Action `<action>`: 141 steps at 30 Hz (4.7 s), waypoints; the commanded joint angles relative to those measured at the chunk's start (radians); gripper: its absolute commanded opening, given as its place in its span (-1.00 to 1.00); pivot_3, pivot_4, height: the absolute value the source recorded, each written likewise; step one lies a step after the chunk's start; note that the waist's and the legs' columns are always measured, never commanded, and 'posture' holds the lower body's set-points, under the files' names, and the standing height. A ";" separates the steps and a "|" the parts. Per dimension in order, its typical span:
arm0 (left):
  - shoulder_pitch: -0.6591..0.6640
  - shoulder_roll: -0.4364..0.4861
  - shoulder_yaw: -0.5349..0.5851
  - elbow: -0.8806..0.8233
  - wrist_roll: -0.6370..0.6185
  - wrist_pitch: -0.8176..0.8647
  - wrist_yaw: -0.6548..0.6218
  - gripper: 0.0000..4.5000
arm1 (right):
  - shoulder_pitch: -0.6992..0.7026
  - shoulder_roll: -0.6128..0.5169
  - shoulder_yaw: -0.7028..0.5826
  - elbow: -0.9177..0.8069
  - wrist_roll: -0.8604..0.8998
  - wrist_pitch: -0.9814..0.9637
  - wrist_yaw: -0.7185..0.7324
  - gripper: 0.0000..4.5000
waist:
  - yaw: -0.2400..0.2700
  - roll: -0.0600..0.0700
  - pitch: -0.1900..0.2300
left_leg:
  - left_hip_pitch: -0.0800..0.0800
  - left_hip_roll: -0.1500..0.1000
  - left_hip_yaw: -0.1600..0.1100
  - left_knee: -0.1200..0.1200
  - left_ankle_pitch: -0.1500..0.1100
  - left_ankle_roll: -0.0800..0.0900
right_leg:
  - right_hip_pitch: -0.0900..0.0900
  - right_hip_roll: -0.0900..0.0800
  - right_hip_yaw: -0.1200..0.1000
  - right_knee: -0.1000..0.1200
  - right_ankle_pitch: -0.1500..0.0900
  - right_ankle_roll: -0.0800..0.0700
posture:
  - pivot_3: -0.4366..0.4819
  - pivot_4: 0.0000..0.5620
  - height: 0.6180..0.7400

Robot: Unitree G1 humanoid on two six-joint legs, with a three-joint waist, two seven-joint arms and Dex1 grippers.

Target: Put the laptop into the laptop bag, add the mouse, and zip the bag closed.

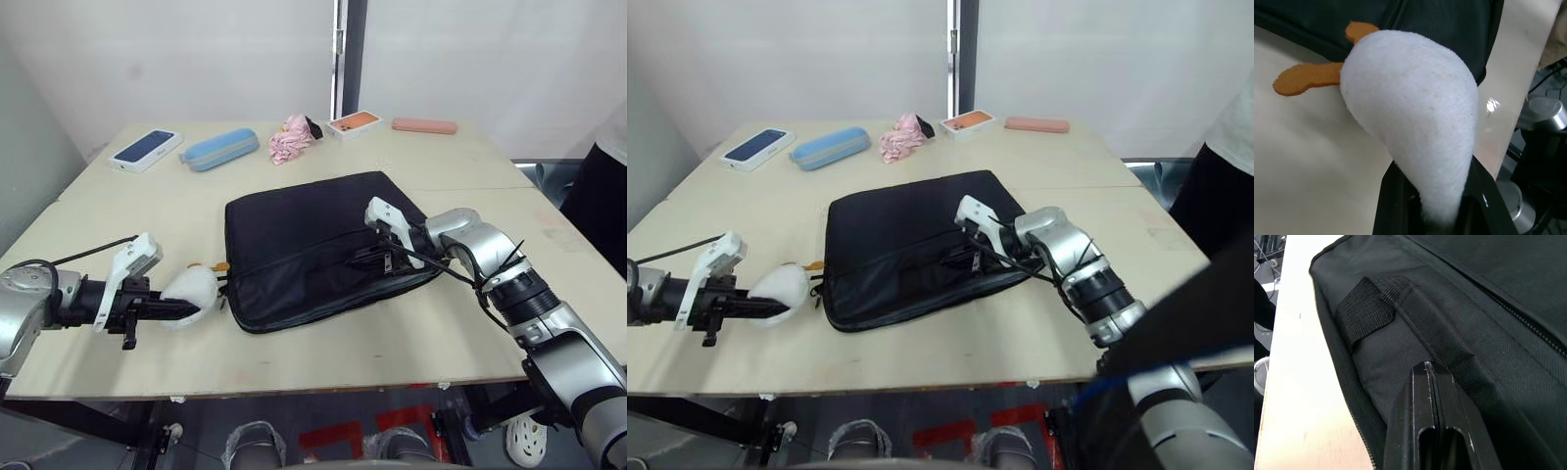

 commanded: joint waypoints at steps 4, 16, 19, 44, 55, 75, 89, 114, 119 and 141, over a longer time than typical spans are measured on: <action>-0.188 -0.101 -0.034 0.092 0.067 -0.003 0.225 -0.91 | 0.002 -0.001 0.033 0.023 -0.028 0.011 0.000 -1.00 | 0.005 0.001 0.001 | 0.001 0.000 0.000 0.000 0.000 0.000 | 0.001 0.000 0.000 0.002 0.000 0.000 | -0.05 -0.47 1.00; -0.579 -0.220 -0.084 0.489 0.189 -0.060 0.435 -0.91 | -0.019 0.067 0.027 -0.051 0.027 0.085 -0.002 -1.00 | 0.002 0.001 0.001 | -0.003 0.000 -0.001 0.001 0.001 -0.001 | -0.003 0.001 0.000 0.001 0.000 0.000 | -0.05 -0.47 1.00; -0.672 -0.243 -0.100 0.614 0.232 -0.112 0.474 -0.91 | -0.030 0.086 0.028 -0.051 0.029 0.093 -0.006 -1.00 | 0.006 0.001 0.001 | -0.004 0.000 -0.001 0.000 0.001 -0.001 | -0.004 0.001 0.000 0.001 0.000 0.000 | -0.05 -0.47 1.00; -0.456 -0.193 -0.044 0.222 0.053 0.117 0.264 -0.91 | -0.128 0.198 0.097 0.255 -0.183 -0.114 -0.186 -1.00 | 0.013 0.001 0.002 | -0.001 0.000 -0.001 0.001 0.000 -0.002 | -0.001 0.000 0.000 0.003 0.000 0.000 | -0.05 -0.47 1.00; -0.026 -0.053 0.018 -0.064 -0.044 0.067 0.092 -0.91 | -0.150 0.230 0.083 0.297 -0.186 -0.135 -0.187 -1.00 | 0.002 0.002 0.002 | 0.001 0.000 -0.002 0.000 0.000 -0.002 | -0.001 0.001 0.000 0.003 0.000 -0.001 | -0.05 -0.47 1.00; -0.242 -0.298 -0.478 -0.264 0.259 -0.256 0.287 -0.91 | -0.172 0.262 0.078 0.325 -0.190 -0.142 -0.181 -1.00 | -0.007 0.002 0.002 | 0.001 0.000 -0.002 0.000 0.000 -0.002 | 0.000 0.000 0.001 0.004 0.001 -0.001 | -0.05 -0.47 1.00; -0.521 -0.603 -0.630 0.021 0.196 -0.574 -0.059 -0.91 | -0.175 0.252 0.059 0.313 -0.200 -0.125 -0.177 -1.00 | -0.004 0.003 0.002 | -0.001 -0.001 0.000 0.002 0.000 -0.002 | -0.001 0.000 0.002 0.003 0.001 -0.002 | -0.05 -0.47 1.00; -0.505 -0.450 -0.518 0.069 0.284 -0.627 -0.065 1.00 | -0.171 0.250 0.029 0.272 -0.182 -0.099 -0.161 -1.00 | -0.014 0.004 0.003 | -0.001 0.000 0.001 0.001 0.000 -0.001 | -0.003 0.001 0.002 0.003 0.001 -0.002 | -0.05 -0.47 1.00; -0.453 -0.348 -0.382 0.042 0.216 -0.602 -0.039 1.00 | -0.160 0.241 -0.036 0.166 -0.105 -0.066 -0.135 -1.00 | -0.012 0.005 0.004 | -0.002 0.000 0.001 0.001 0.000 -0.001 | -0.005 0.001 0.002 0.003 0.001 -0.002 | -0.05 -0.47 1.00; -0.186 -0.102 -0.033 0.038 -0.358 0.424 0.202 1.00 | 0.365 -0.497 -0.796 -0.606 0.516 0.305 0.047 0.43 | 0.020 0.007 0.005 | 0.000 -0.001 0.004 -0.005 0.000 -0.002 | -0.005 0.002 0.005 -0.001 -0.001 -0.001 | -0.05 -0.47 1.00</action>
